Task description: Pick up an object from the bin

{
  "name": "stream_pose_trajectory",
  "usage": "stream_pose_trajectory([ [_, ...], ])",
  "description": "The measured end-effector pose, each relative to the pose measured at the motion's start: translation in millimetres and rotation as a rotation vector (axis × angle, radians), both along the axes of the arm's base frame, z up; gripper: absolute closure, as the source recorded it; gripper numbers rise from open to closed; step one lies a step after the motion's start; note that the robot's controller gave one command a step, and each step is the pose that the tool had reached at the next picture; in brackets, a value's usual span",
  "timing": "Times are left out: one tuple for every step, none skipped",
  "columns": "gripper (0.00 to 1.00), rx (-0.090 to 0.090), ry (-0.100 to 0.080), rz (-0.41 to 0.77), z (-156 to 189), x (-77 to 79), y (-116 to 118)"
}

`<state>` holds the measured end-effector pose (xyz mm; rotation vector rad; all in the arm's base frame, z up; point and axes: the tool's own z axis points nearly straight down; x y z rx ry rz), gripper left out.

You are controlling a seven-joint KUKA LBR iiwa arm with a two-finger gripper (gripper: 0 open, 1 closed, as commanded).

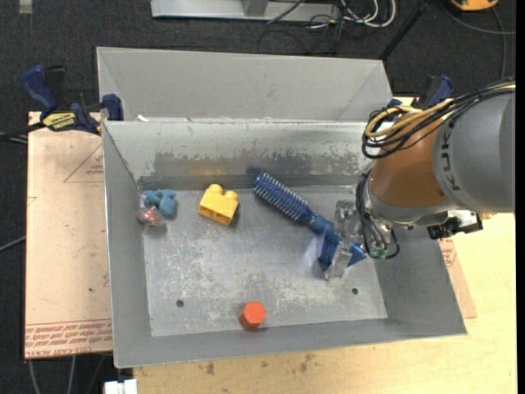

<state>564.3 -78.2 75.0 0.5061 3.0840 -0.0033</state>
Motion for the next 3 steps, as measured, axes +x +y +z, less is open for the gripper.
stream_pose_trajectory([
  [0.0,-0.001,-0.001,0.002,0,0.6,0],
  [1.0,-0.001,-0.006,0.002,1,1.9,0],
  [1.0,0.004,0.006,0.005,83,4.2,1],
])
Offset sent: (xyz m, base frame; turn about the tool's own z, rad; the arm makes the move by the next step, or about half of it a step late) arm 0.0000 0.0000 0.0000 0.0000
